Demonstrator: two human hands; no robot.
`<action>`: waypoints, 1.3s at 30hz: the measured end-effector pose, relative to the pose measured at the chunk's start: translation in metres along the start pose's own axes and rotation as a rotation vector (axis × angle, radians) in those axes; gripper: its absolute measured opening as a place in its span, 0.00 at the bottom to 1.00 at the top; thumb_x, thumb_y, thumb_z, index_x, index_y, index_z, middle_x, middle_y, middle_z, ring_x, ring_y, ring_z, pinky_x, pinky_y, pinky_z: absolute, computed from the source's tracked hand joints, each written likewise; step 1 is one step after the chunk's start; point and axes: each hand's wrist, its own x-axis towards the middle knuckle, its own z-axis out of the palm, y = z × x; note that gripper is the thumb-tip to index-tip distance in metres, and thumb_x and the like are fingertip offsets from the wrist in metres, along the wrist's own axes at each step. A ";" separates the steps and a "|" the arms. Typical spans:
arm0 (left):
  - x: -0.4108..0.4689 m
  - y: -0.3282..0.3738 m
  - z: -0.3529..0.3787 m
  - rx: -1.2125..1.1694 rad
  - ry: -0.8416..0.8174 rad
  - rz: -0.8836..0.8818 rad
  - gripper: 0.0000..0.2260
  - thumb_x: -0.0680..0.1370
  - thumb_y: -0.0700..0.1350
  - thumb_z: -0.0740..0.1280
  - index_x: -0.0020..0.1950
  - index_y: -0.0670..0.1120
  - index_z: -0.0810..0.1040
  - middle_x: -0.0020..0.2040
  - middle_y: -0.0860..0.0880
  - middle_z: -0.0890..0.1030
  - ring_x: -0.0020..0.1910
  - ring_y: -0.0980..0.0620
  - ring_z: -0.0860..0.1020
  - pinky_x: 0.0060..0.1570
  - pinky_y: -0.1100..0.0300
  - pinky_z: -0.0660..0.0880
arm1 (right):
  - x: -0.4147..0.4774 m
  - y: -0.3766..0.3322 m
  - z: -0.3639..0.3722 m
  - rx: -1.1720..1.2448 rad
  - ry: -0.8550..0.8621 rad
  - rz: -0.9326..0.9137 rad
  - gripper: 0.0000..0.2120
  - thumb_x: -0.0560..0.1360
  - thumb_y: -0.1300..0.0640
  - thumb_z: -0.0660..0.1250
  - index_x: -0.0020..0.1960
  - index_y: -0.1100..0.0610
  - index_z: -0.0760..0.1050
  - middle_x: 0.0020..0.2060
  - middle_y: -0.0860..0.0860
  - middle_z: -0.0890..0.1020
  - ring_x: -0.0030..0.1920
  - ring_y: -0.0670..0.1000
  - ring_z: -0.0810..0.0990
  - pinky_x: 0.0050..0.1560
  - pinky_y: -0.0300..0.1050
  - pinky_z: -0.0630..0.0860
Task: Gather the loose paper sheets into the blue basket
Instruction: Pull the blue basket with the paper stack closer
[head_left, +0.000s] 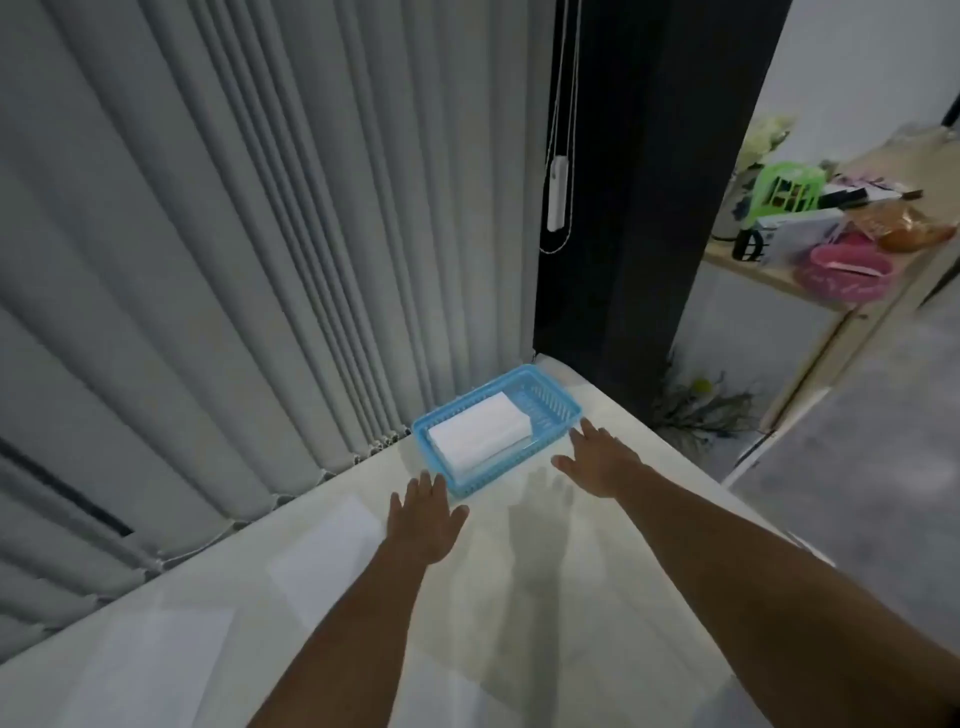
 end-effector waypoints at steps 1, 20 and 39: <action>0.011 0.007 0.002 -0.027 0.000 -0.007 0.30 0.82 0.59 0.48 0.79 0.44 0.48 0.80 0.43 0.49 0.79 0.44 0.50 0.76 0.44 0.49 | 0.013 0.007 -0.002 0.020 -0.007 0.023 0.34 0.80 0.39 0.51 0.79 0.53 0.46 0.79 0.53 0.48 0.78 0.59 0.52 0.74 0.58 0.55; 0.099 0.023 0.048 -0.521 0.341 -0.308 0.28 0.83 0.50 0.53 0.79 0.44 0.44 0.80 0.47 0.48 0.79 0.48 0.49 0.77 0.48 0.46 | 0.127 0.011 0.026 0.637 0.123 0.137 0.30 0.82 0.54 0.54 0.79 0.51 0.43 0.67 0.56 0.68 0.58 0.57 0.78 0.50 0.49 0.75; 0.092 0.018 0.041 -0.665 0.114 -0.485 0.30 0.80 0.45 0.59 0.78 0.46 0.50 0.74 0.41 0.66 0.71 0.40 0.68 0.71 0.43 0.65 | 0.080 0.020 0.013 0.546 0.085 0.168 0.30 0.82 0.55 0.53 0.79 0.55 0.44 0.68 0.58 0.68 0.65 0.59 0.74 0.62 0.51 0.71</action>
